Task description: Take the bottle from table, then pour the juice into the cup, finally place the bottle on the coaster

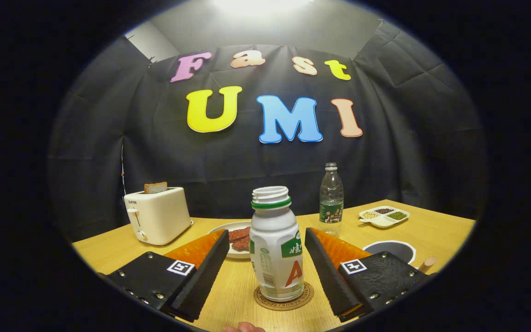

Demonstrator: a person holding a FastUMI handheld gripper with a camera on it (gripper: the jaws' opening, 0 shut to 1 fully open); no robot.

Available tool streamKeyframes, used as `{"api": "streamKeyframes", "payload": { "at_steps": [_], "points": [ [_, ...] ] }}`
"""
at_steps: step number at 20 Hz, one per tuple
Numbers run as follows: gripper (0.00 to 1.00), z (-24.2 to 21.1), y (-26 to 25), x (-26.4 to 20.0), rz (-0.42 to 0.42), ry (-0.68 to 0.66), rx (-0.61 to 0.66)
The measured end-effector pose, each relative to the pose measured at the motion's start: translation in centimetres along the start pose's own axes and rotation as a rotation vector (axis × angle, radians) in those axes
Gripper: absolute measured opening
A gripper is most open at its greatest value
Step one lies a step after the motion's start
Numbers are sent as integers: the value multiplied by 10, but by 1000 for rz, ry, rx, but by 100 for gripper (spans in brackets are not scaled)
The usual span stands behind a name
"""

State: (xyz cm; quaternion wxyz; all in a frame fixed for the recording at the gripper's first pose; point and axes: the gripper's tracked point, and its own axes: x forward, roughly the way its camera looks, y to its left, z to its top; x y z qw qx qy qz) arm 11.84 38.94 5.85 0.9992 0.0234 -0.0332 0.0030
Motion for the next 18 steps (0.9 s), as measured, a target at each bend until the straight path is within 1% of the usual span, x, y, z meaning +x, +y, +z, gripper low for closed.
{"api": "streamKeyframes", "payload": {
  "at_steps": [4,5,7,9,12,13,15,16,18],
  "points": [
    [99,46,-16,-31,-62,-37,-30],
    [99,61,-16,-40,-63,-42,-41],
    [99,85,-11,-51,-35,-52,-55],
    [99,109,-4,-60,11,-68,-70],
    [99,115,-17,-66,32,-57,-112],
    [99,112,-30,-67,23,-58,-129],
    [96,103,-60,-68,35,-79,-173],
    [96,97,-81,-69,33,-89,-194],
    [96,86,-144,-69,-15,-119,-221]
  ]
}}
